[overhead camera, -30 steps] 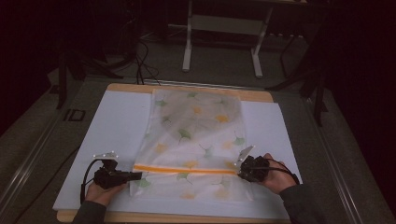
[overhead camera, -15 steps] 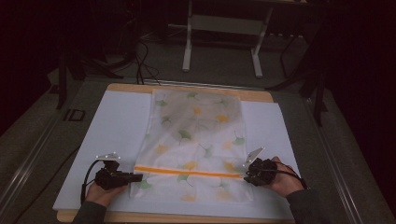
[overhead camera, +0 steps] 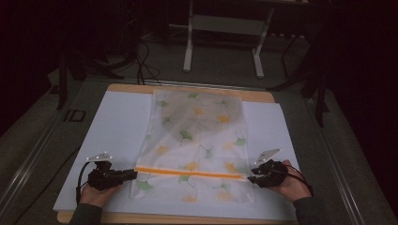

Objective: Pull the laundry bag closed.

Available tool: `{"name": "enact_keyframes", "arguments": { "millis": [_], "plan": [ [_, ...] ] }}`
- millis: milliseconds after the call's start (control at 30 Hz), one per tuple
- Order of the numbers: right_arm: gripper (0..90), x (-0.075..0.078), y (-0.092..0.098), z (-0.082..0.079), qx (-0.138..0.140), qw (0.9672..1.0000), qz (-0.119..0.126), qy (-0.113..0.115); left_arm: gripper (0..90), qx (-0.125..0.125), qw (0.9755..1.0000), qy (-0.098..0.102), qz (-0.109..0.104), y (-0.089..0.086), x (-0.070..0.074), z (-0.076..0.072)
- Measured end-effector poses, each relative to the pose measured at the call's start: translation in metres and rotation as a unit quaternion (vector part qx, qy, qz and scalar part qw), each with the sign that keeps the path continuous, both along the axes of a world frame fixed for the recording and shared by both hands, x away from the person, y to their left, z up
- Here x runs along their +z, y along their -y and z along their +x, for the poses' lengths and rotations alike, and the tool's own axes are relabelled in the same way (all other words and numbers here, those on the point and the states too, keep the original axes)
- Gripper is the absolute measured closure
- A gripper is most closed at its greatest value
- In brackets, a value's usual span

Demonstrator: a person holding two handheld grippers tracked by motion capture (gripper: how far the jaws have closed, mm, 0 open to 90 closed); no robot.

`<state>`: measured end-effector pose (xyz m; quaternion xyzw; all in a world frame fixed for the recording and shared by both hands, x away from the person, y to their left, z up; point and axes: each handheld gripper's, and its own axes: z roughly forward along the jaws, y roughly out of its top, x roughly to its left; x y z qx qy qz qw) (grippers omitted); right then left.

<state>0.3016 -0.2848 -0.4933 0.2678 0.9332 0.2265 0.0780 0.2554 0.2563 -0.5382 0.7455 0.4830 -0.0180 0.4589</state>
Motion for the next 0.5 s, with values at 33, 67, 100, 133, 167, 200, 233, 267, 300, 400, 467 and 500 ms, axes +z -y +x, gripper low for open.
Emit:
{"name": "enact_keyframes", "arguments": {
  "millis": [33, 67, 100, 133, 167, 200, 233, 267, 300, 400, 467, 500],
  "plan": [
    [58.5, 0.0, 0.001, 0.0, -0.005, 1.0, 0.004, 0.007, 76.6, 0.005, 1.0, 0.006, 0.003, -0.001, 0.001, 0.0],
    [58.7, 0.001, 0.003, -0.001, -0.012, 0.9998, 0.009, 0.011, 76.5, 0.01, 0.9999, 0.01, 0.008, -0.002, 0.002, -0.001],
    [58.7, 0.001, 0.003, -0.001, -0.012, 0.9998, 0.009, 0.011, 76.5, 0.01, 0.9999, 0.01, 0.008, -0.002, 0.002, -0.001],
    [58.3, 0.0, 0.005, -0.001, -0.018, 0.9996, 0.019, 0.013, 76.4, 0.023, 0.9993, 0.022, 0.022, -0.003, 0.004, -0.002],
    [58.1, -0.002, 0.006, -0.001, -0.025, 0.9993, 0.023, 0.017, 76.5, 0.03, 0.9989, 0.027, 0.025, -0.005, 0.005, -0.003],
    [58.0, -0.003, 0.007, -0.001, -0.033, 0.9988, 0.028, 0.021, 76.4, 0.03, 0.9989, 0.027, 0.025, -0.005, 0.005, -0.003],
    [57.8, -0.004, 0.008, -0.001, -0.042, 0.9983, 0.034, 0.024, 76.5, 0.045, 0.9977, 0.038, 0.033, -0.007, 0.007, -0.004],
    [57.8, -0.004, 0.008, -0.001, -0.042, 0.9983, 0.034, 0.024, 76.5, 0.045, 0.9977, 0.038, 0.033, -0.007, 0.007, -0.004],
    [57.2, -0.006, 0.012, -0.001, -0.061, 0.9965, 0.047, 0.032, 76.5, 0.061, 0.9953, 0.049, 0.058, -0.009, 0.009, -0.005],
    [56.6, -0.007, 0.017, -0.002, -0.094, 0.992, 0.068, 0.05, 76.2, 0.077, 0.9916, 0.063, 0.084, -0.008, 0.009, -0.006],
    [56.3, -0.009, 0.02, -0.003, -0.113, 0.9886, 0.077, 0.063, 75.2, 0.092, 0.9857, 0.076, 0.12, -0.006, 0.009, -0.007],
    [56.1, -0.01, 0.022, -0.004, -0.12, 0.9869, 0.084, 0.066, 75.0, 0.094, 0.9843, 0.079, 0.127, -0.005, 0.009, -0.006]
  ]
}}
